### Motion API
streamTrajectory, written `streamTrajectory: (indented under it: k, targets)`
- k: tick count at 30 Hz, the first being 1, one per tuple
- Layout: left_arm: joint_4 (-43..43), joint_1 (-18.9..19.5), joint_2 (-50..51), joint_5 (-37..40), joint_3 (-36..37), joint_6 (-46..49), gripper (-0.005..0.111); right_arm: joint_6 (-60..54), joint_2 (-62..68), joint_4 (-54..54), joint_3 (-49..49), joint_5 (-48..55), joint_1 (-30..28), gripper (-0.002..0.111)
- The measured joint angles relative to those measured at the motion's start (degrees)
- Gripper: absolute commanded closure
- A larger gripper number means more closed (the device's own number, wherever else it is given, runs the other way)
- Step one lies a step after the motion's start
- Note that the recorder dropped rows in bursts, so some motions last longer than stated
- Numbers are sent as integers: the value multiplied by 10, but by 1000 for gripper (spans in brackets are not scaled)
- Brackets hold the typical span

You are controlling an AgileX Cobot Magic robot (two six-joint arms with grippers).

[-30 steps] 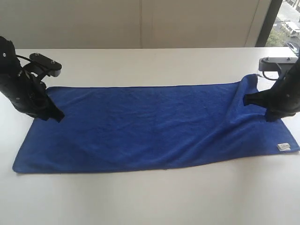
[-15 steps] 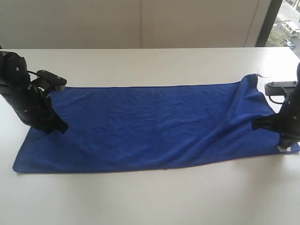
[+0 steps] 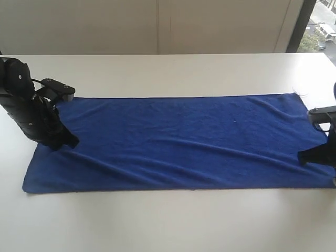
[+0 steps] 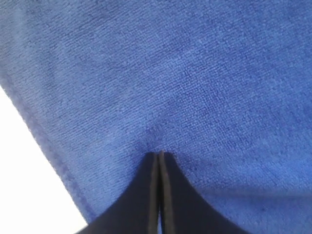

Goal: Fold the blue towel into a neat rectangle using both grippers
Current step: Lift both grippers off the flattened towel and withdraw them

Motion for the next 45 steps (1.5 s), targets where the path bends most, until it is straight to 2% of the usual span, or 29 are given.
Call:
streamTrajectory:
  k: [6, 11, 20, 24, 28, 32, 36, 40, 45]
  targets:
    - [-5, 0, 0, -1, 0, 0, 107, 0, -39, 0, 0, -12, 0, 108]
    - [-18, 0, -6, -9, 0, 0, 107, 0, -98, 6, -5, -69, 0, 108]
    - [-21, 0, -85, -54, 0, -17, 107, -2, -131, 47, -12, -138, 0, 108]
    - [-23, 27, -95, -55, 0, -59, 107, -7, -119, 56, -27, -151, -1, 108]
    - [-25, 81, -95, -13, 0, -89, 107, -65, -98, 111, -39, -151, -24, 108]
    - [-25, 119, -95, 34, 0, -102, 107, -195, -75, 250, -58, -129, -62, 108]
    - [-28, 126, -117, 68, 0, -102, 107, -295, -64, 353, -72, -94, -92, 108]
    - [-41, 126, -175, 87, 9, -102, 107, -321, -69, 376, -79, -88, -98, 108]
    - [-46, 126, -284, 78, 73, -102, 107, -328, -86, 384, -76, -82, -98, 108]
